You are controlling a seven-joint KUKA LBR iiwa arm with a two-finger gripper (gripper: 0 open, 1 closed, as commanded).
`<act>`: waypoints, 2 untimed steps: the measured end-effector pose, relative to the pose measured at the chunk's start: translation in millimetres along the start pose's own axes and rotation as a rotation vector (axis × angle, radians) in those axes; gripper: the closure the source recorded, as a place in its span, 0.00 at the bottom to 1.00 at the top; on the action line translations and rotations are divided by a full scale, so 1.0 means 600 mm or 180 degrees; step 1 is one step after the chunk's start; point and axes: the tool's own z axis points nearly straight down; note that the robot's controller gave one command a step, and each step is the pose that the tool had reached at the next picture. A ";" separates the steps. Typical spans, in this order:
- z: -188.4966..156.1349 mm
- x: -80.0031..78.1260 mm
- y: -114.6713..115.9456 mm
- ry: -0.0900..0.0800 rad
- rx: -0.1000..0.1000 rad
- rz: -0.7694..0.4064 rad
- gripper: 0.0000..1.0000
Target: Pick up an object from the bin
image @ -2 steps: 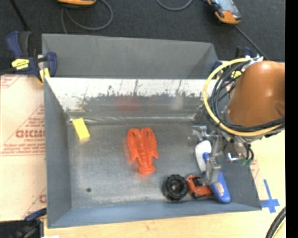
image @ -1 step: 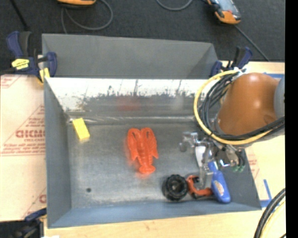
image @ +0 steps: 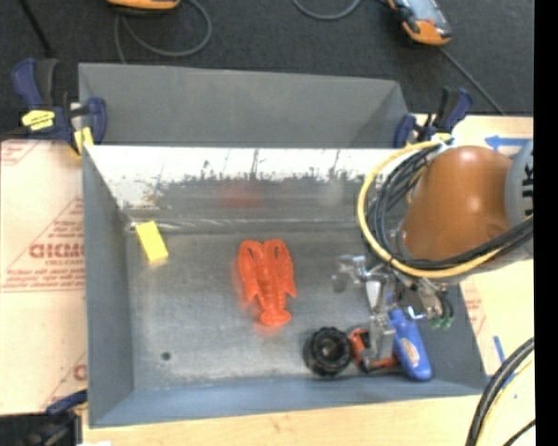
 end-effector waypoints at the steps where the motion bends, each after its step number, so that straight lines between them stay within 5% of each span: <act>1: -0.006 0.012 0.005 0.0037 -0.0017 -0.0505 0.00; 2: 0.043 0.001 0.023 -0.0020 -0.0003 -0.0646 0.00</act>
Offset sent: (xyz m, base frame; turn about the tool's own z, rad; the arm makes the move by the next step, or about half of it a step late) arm -0.0053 0.0237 -0.0660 -0.1990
